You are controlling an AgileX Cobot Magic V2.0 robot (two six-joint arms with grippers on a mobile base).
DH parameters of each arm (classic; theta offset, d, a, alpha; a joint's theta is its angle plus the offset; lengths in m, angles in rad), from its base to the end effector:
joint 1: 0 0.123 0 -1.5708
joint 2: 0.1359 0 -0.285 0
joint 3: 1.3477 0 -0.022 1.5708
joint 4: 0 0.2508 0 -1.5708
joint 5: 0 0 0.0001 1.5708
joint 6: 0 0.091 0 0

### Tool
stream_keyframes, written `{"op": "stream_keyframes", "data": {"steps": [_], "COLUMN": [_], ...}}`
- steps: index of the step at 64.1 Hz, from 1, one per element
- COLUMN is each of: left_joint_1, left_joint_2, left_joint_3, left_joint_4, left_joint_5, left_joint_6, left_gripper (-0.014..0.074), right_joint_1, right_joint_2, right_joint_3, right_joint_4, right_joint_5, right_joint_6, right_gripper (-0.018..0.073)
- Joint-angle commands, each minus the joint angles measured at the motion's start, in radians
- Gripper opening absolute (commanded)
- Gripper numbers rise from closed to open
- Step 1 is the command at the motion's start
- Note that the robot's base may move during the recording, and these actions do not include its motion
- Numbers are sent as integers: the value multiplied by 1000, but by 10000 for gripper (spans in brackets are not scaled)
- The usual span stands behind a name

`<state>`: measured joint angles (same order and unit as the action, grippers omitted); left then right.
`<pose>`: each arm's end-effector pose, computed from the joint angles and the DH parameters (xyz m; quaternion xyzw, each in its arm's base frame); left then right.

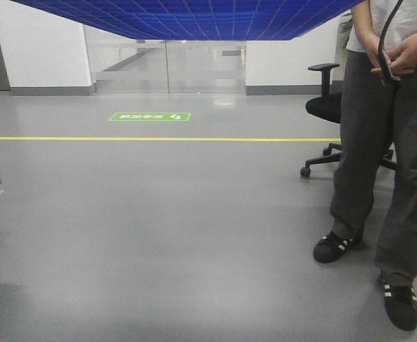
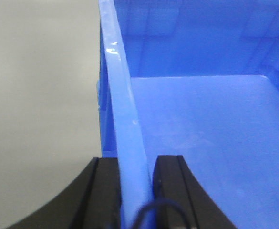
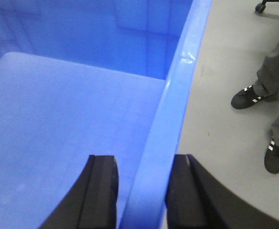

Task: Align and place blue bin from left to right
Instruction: 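Drive across the floor past the standing person holding the bin, then drive up to the other rack of blue bins holding the bin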

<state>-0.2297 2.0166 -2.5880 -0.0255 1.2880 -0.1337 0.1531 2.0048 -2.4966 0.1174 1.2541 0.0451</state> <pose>0.4036 -0.0967 0.4784 0.0451 0.8900 -0.0943 0.4437 0.4158 0.0744 0.4622 -0.0562 0.8981 0.1006 0.4244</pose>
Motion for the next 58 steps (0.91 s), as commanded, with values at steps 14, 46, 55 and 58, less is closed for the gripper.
{"op": "stream_keyframes", "data": {"steps": [14,46,55,58], "left_joint_1": [-27,-27,-27,-27], "left_joint_2": [-40,-40,-40,-40], "left_joint_3": [-20,-20,-20,-20], "left_joint_4": [-145,-145,-145,-145], "left_joint_5": [-67,-67,-67,-67], "left_joint_6": [21,21,21,21], "left_gripper": [-111,-111,-111,-111], "right_joint_1": [10,10,10,10], "right_joint_2": [-13,-13,-13,-13], "right_joint_3": [-14,-14,-14,-14], "right_joint_4": [54,54,54,54], "right_joint_5": [-117,-117,-117,-117], "right_joint_6": [16,16,16,16], "right_gripper": [-70,-70,-70,-70]}}
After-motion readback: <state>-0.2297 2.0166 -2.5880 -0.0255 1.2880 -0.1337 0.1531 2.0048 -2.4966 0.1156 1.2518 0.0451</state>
